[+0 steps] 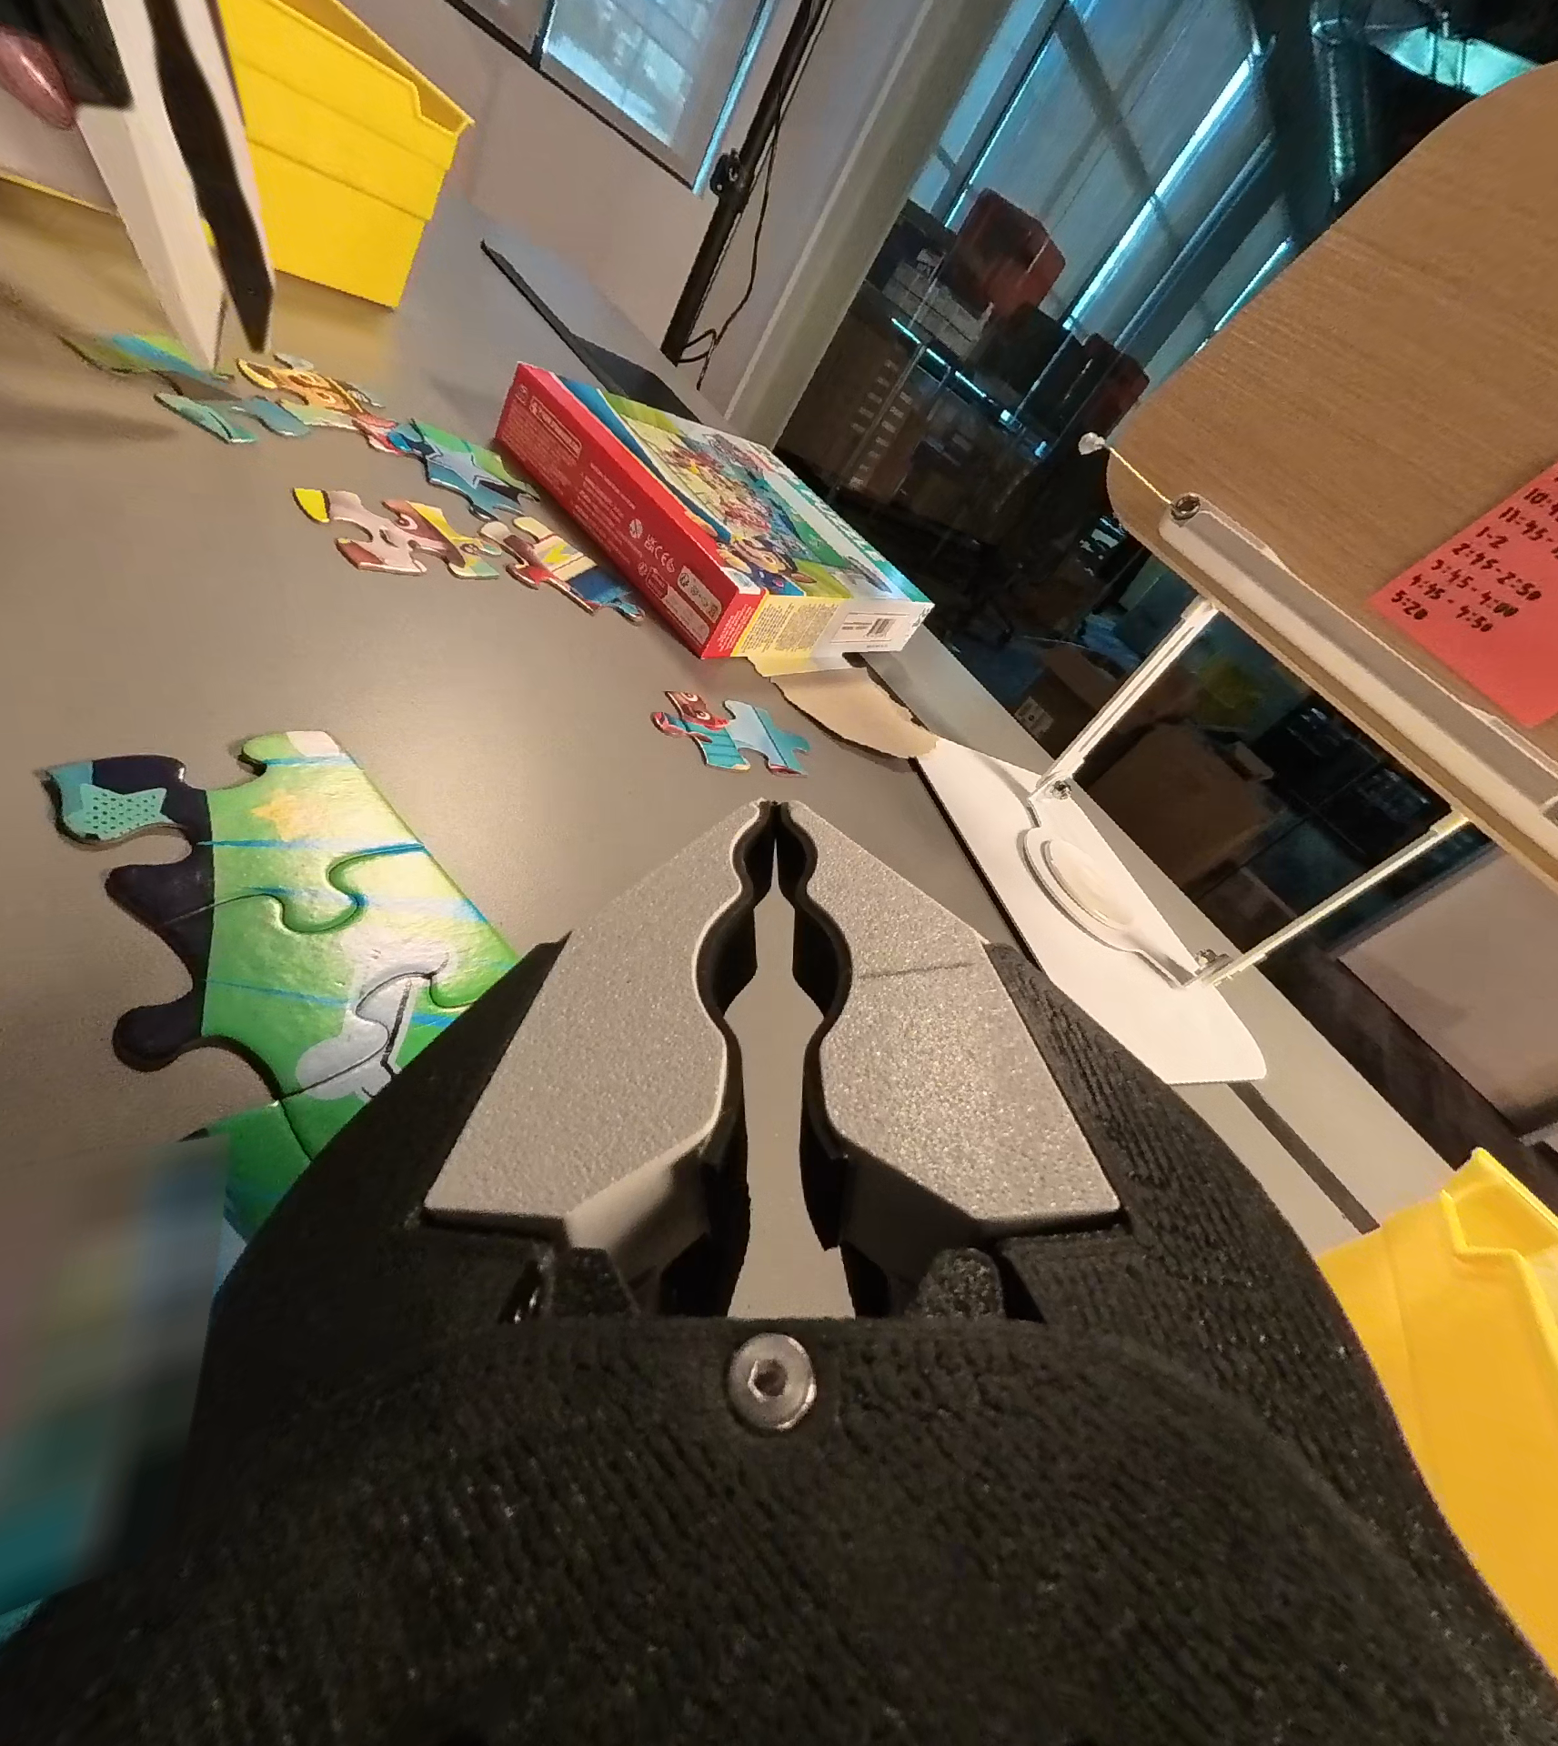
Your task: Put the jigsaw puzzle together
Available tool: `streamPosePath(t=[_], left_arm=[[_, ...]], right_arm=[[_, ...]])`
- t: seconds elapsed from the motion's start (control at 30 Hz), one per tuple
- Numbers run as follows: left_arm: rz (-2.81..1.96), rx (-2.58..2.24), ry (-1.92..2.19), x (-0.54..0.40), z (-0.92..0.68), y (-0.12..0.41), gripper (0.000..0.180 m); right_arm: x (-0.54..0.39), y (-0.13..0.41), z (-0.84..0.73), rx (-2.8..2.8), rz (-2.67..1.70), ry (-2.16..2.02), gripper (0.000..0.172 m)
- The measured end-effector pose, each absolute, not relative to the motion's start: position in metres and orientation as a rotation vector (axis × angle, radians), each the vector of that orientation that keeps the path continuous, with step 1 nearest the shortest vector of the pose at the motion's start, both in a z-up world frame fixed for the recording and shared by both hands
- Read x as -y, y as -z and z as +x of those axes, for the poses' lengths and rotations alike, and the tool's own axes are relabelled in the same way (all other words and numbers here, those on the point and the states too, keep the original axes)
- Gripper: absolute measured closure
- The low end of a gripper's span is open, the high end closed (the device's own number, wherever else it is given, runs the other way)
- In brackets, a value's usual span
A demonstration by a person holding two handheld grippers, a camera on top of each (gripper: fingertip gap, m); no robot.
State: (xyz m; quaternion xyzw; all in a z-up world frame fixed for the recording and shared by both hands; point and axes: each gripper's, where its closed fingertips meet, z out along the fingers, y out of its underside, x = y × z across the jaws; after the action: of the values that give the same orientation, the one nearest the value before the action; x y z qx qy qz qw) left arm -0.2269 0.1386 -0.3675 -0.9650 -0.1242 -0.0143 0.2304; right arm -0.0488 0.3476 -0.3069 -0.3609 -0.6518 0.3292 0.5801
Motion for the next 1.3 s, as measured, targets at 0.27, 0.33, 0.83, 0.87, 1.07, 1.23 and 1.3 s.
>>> streamPosePath(t=[0.27, 0.33, 0.83, 0.87, 1.07, 1.23, 1.3], left_arm=[[-2.843, 0.035, 0.066, -0.128, -0.218, 0.382, 0.136], [-2.872, -0.049, 0.036, -0.125, -0.218, 0.384, 0.137], [-2.852, -0.57, -0.065, -0.136, -0.185, 0.379, 0.164], [-2.812, -0.631, -0.052, -0.141, -0.174, 0.376, 0.164], [-2.557, -1.201, -0.02, -0.155, -0.105, 0.36, 0.164], [-2.491, -1.51, -0.072, -0.16, -0.083, 0.361, 0.164], [-2.485, -1.577, -0.078, -0.163, -0.082, 0.361, 0.164]], right_arm=[[-0.348, 0.307, -0.049, 1.523, -0.845, -0.771, 0.172], [-0.348, 0.307, -0.049, 1.525, -0.844, -0.771, 0.172], [-0.347, 0.308, -0.049, 1.531, -0.843, -0.772, 0.172], [-0.347, 0.308, -0.049, 1.532, -0.844, -0.772, 0.172], [-0.346, 0.309, -0.05, 1.534, -0.843, -0.772, 0.172], [-0.346, 0.309, -0.05, 1.535, -0.841, -0.769, 0.172], [-0.346, 0.308, -0.05, 1.534, -0.841, -0.77, 0.172]])
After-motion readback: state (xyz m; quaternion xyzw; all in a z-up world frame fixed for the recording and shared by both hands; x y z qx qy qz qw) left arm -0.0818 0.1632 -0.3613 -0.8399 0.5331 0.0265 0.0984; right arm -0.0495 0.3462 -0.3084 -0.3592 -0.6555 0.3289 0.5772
